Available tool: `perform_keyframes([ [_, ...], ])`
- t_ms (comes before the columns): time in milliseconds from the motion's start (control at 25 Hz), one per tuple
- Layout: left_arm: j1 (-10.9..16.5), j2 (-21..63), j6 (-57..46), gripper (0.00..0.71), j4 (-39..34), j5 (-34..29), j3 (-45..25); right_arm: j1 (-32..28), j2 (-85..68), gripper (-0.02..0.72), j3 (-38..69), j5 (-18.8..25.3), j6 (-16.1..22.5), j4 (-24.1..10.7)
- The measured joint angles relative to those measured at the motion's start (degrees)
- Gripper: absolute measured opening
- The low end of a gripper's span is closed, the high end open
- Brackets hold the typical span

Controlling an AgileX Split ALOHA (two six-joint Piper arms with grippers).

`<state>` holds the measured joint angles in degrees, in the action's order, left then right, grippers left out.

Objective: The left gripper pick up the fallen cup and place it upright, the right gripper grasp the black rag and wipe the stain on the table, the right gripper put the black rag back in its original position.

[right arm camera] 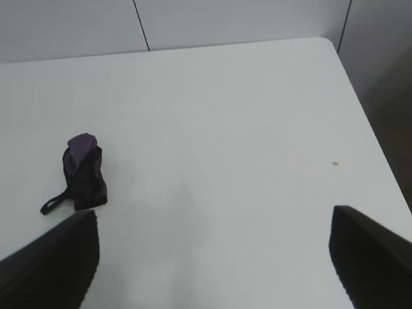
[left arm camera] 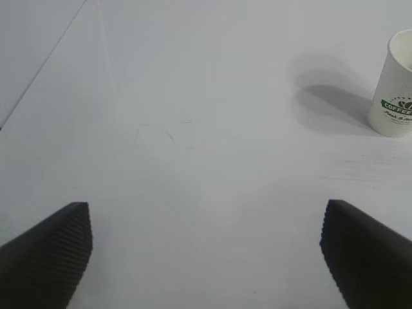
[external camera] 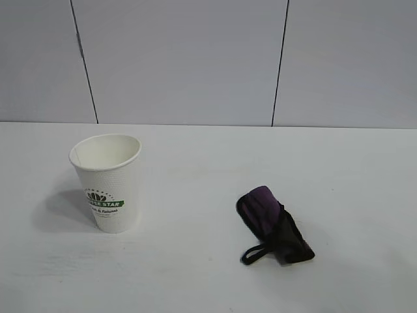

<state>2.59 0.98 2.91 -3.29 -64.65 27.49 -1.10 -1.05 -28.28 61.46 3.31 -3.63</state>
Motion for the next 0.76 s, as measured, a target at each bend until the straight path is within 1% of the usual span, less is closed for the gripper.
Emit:
perform_keyframes([
  [760,0.00,0.00,0.00,0.694,0.00,0.00,0.00,-0.18,0.00,0.673,1.50,0.53,-0.11,-0.25],
])
